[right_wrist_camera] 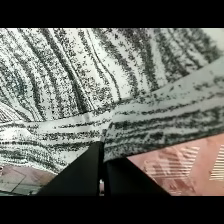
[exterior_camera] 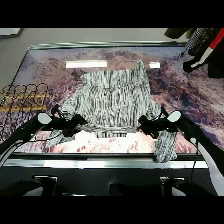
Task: Fold the clothes and pants, and hang the long-sleeved shirts on hangers.
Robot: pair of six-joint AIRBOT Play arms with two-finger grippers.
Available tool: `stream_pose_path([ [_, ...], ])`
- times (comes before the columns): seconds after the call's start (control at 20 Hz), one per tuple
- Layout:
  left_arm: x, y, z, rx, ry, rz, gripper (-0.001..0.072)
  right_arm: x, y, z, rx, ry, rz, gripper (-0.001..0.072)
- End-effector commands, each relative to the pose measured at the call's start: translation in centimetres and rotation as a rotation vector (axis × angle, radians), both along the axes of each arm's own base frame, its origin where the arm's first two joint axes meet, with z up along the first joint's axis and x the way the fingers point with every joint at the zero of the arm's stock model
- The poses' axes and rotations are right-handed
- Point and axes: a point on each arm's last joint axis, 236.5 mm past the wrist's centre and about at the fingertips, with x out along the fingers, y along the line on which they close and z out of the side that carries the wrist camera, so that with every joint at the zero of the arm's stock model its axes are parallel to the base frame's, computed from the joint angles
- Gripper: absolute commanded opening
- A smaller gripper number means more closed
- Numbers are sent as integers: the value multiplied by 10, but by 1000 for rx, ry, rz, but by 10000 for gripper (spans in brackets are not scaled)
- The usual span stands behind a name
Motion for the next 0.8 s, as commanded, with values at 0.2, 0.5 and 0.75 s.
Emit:
stream_pose_path([
  [0.2, 2, -5, 3, -25, 21, -9, 21, -10, -6, 18, -36, -35, 48, 30],
  [0.5, -71, 19, 64, 74, 63, -217, 20, -104, -28, 63, -121, 76, 308, 29],
  [0.75, -150, 15, 123, 84, 19, -393, 20, -183, -41, 123, -140, 110, 231, 30],
])
